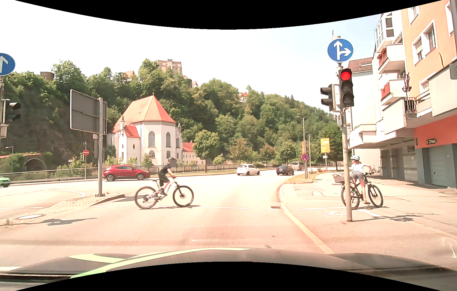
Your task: Follow the waypoints while adhering to traffic rules and regulations
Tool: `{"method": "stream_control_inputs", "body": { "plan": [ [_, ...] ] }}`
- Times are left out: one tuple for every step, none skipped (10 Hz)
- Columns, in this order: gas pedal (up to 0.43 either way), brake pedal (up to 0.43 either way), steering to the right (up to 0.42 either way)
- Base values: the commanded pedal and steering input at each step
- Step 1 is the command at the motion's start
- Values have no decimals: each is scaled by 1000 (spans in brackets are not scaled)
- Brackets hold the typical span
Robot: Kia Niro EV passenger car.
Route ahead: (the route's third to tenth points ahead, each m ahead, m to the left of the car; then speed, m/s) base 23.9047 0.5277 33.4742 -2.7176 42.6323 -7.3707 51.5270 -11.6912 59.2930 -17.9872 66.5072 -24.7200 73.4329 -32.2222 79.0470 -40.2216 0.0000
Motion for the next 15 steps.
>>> {"method": "stream_control_inputs", "body": {
  "plan": [
    [0, 317, 40],
    [0, 317, 40],
    [0, 317, 40],
    [0, 317, 40],
    [0, 317, 40],
    [0, 317, 40],
    [0, 317, 40],
    [0, 317, 40],
    [0, 317, 41],
    [0, 317, 41],
    [0, 317, 40],
    [0, 317, 40],
    [0, 317, 40],
    [0, 317, 40],
    [0, 317, 40]
  ]
}}
